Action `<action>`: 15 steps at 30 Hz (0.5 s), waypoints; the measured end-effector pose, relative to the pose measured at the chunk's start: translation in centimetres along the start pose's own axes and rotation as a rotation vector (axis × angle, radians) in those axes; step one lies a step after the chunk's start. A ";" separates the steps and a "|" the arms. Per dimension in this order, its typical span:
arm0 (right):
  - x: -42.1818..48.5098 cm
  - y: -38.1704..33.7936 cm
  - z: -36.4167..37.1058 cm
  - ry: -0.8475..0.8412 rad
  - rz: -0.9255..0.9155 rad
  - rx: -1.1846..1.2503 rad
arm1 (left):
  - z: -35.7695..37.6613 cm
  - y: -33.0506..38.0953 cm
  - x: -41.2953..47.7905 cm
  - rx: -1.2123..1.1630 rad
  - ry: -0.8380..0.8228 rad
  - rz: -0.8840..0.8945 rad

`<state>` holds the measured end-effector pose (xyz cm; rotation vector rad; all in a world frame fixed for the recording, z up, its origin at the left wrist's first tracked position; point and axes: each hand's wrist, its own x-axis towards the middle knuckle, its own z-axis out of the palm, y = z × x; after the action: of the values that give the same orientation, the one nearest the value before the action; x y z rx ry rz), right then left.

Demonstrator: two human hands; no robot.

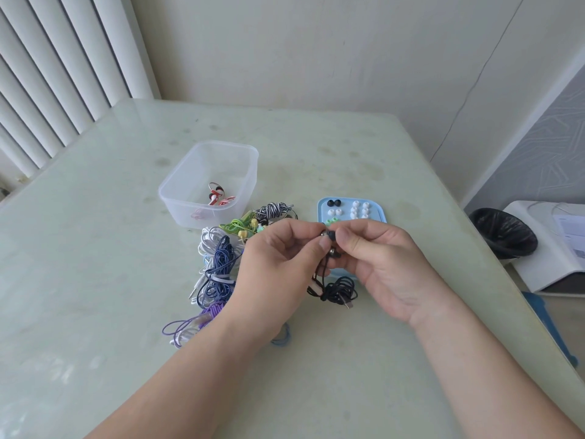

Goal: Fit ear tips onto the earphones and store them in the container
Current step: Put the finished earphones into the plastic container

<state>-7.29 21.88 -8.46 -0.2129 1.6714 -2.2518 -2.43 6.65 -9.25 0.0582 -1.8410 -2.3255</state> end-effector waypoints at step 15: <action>0.2 -0.7 -0.2 0.234 -0.095 -0.317 | -0.8 0.1 0.8 -0.218 0.031 -0.169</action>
<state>-7.66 22.22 -7.91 -0.1067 2.1835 -2.1333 -3.13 5.72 -9.28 0.2274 -1.6143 -2.6098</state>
